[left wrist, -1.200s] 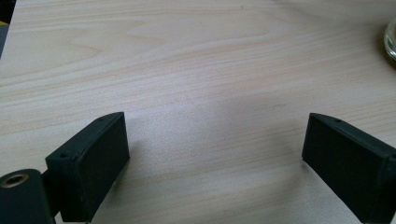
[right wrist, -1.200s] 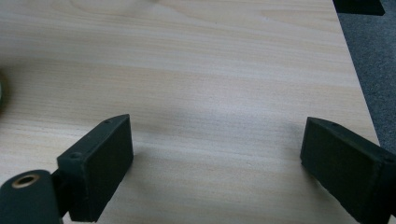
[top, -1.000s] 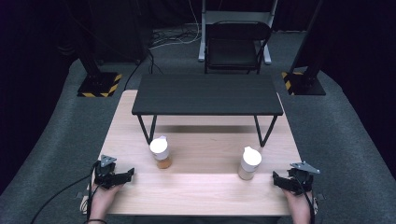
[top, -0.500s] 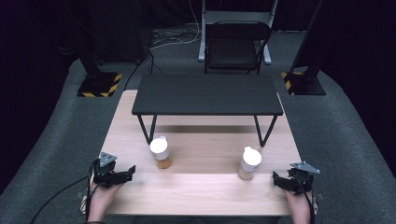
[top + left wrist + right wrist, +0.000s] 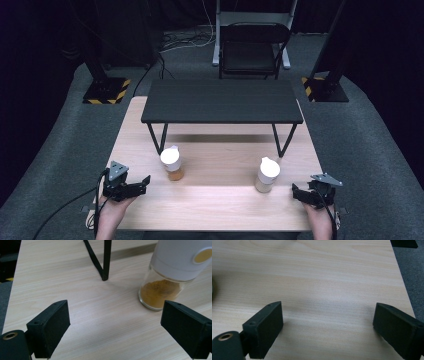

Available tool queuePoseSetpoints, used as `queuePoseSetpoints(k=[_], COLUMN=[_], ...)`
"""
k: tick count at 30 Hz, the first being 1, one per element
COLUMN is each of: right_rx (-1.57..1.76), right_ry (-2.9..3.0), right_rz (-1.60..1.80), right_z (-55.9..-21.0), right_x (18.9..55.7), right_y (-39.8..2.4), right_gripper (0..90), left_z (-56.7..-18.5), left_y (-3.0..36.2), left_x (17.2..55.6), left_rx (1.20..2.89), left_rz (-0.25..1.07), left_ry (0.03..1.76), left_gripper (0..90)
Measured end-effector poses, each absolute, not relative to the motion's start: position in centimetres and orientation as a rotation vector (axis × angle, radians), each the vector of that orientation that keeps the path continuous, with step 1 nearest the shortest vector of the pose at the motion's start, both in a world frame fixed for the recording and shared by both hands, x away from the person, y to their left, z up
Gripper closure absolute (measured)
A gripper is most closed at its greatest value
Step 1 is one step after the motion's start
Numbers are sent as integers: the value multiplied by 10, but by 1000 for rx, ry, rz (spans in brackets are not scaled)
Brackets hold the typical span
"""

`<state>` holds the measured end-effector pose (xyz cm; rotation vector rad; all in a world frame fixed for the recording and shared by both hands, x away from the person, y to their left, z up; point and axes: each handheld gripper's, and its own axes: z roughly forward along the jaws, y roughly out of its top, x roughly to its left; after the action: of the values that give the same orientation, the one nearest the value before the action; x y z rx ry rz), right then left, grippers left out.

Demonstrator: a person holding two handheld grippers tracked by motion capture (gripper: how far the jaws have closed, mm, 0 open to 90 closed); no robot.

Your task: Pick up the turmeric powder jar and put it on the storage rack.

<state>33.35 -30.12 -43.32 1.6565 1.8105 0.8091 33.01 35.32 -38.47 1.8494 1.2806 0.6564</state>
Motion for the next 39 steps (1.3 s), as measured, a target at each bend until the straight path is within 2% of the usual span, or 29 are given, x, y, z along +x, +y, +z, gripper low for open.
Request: queuePoseSetpoints(k=[39], right_rx=[1654], right_ry=[1812], right_rz=[809], right_z=[-433], right_x=[333], right_y=[-301], right_gripper=[79], left_z=[-364], left_y=[314], left_x=[347], left_rx=[1917], left_rz=[595], left_ry=[1145], left_gripper=[77])
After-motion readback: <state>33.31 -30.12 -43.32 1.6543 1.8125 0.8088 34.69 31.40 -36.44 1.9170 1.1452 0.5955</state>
